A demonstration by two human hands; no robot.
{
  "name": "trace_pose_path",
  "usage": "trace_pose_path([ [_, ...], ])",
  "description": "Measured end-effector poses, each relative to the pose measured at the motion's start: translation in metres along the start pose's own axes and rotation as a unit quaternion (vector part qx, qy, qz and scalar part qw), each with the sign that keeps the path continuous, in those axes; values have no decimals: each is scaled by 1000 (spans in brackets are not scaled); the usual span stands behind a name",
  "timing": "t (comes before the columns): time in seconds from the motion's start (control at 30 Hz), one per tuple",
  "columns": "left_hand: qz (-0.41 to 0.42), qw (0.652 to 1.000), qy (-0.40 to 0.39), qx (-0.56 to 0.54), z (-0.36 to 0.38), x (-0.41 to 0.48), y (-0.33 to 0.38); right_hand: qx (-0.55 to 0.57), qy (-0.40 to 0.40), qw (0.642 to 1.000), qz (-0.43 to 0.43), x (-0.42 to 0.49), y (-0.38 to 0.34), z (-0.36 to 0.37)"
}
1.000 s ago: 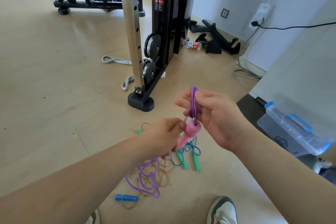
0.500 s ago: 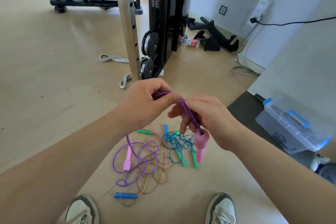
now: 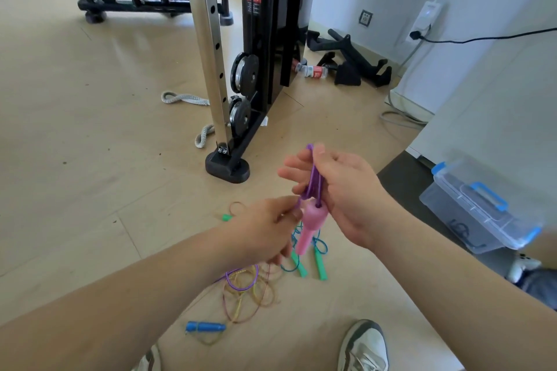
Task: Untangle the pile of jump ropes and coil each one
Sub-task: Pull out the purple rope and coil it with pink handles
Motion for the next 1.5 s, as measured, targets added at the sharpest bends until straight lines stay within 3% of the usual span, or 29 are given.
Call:
trace_pose_path([
  [0.07,-6,998,-52,24,14,-7,7,-161,14,987,-25,2,3,-5],
  [0.17,-9,992,-112,56,17,-20,19,-315,28,943,-100,6,2,-14],
  [0.27,51,996,-52,42,-9,-25,38,-396,16,908,-135,10,2,-23],
  [0.4,161,977,142,-8,-62,-25,49,-307,-58,946,-91,3,3,-15],
  [0.5,166,965,194,-68,-83,-18,37,-198,-106,973,-61,-3,-1,-1],
  [0.57,135,967,189,-100,-88,-11,24,-147,-135,979,-49,-8,-4,6],
  [0.67,97,981,121,-113,-72,-3,11,-65,-155,986,-22,-12,-8,15],
  [0.77,55,993,53,-94,-45,0,5,-4,-123,992,-7,-8,-5,15],
  [0.83,31,999,28,30,-29,1,2,-23,-83,996,-12,-5,0,13],
  [0.9,28,983,13,184,-13,-3,0,-56,-41,997,-34,-2,2,10],
  [1.0,73,953,-21,292,9,-18,13,-159,8,983,-88,4,-1,0],
  [1.1,129,956,9,263,0,-26,35,-378,1,914,-148,7,-4,-5],
  [1.17,175,958,64,218,-22,-26,46,-445,-19,882,-156,7,-3,-5],
  [1.33,236,948,197,82,-84,-29,47,-398,-104,906,-102,-1,-3,-3],
  [1.5,195,966,165,39,-91,-13,24,-194,-174,965,-29,-10,-1,7],
])
Point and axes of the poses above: each hand's wrist, its own x-axis towards the middle knuckle, its own z-axis out of the palm, y = z × x, the point moved 5 cm from there along x, towards the middle knuckle, and after that the axes turned 6 degrees about -z, right-handed, at the moved point
